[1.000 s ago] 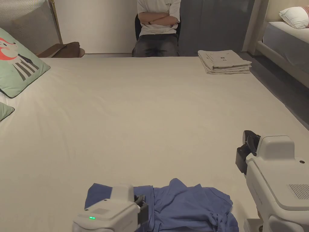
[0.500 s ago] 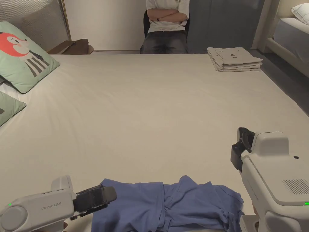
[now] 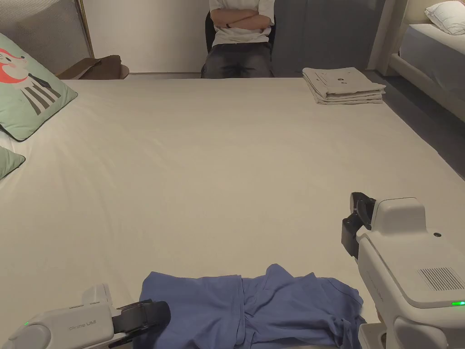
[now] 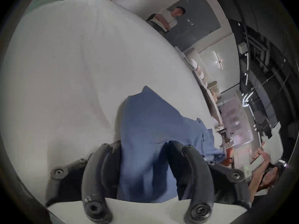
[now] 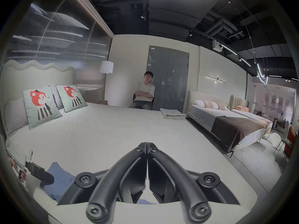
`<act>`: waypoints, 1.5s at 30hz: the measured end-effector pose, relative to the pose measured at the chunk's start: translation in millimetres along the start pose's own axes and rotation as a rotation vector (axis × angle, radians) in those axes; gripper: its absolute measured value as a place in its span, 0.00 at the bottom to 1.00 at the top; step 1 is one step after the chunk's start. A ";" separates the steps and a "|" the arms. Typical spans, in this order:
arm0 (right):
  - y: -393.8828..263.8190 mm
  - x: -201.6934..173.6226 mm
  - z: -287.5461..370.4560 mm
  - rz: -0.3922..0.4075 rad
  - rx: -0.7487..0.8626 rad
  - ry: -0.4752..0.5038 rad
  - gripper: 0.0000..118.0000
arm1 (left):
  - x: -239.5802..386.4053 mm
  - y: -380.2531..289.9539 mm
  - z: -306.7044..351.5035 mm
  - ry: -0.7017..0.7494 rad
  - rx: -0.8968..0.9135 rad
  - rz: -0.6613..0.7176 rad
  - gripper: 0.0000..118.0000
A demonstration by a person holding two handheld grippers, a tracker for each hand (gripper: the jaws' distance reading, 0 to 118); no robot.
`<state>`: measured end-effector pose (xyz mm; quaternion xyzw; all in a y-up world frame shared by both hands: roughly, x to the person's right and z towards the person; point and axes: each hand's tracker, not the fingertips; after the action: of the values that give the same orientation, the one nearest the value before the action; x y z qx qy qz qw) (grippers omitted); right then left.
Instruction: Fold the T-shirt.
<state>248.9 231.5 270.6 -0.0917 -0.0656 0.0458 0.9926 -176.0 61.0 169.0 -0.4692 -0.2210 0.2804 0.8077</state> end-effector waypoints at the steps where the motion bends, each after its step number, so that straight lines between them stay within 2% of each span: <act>1: -0.4 0.0 -0.1 -0.001 0.000 -0.001 0.00 | 2.6 -1.0 -1.1 -0.005 -0.001 -0.028 0.43; 4: -0.9 0.0 0.4 -0.007 0.000 -0.002 0.00 | 10.0 -1.6 3.9 0.030 0.016 -0.054 0.17; 8: -1.1 0.3 -0.4 -0.020 0.003 -0.002 0.00 | 19.0 -2.5 17.9 0.044 0.026 -0.086 0.11; 14: 3.9 -2.1 1.3 -0.022 0.016 0.012 0.00 | 18.9 -2.5 42.9 0.097 0.062 -0.123 0.09; 18: 7.8 -3.8 2.6 -0.020 0.026 0.022 0.00 | 5.2 3.2 66.7 0.117 0.084 -0.081 0.09; 23: 9.1 -5.5 4.5 -0.028 0.040 0.032 0.00 | 2.6 11.9 92.3 0.251 0.136 -0.096 0.09; 28: 8.7 -5.6 7.5 -0.029 0.042 0.040 0.00 | 51.5 12.3 90.3 0.324 0.151 -0.197 0.09; 37: 7.5 11.2 15.8 -0.037 0.049 0.026 0.00 | 163.6 2.1 28.1 0.213 0.073 -0.378 0.09; 45: 5.8 33.8 24.2 -0.040 0.053 -0.019 0.00 | 227.5 -28.5 -49.8 0.093 -0.051 -0.476 0.09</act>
<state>278.5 244.9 297.2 -0.0636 -0.0758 0.0286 0.9947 31.3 168.1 192.5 -0.4365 -0.2948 0.0542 0.8483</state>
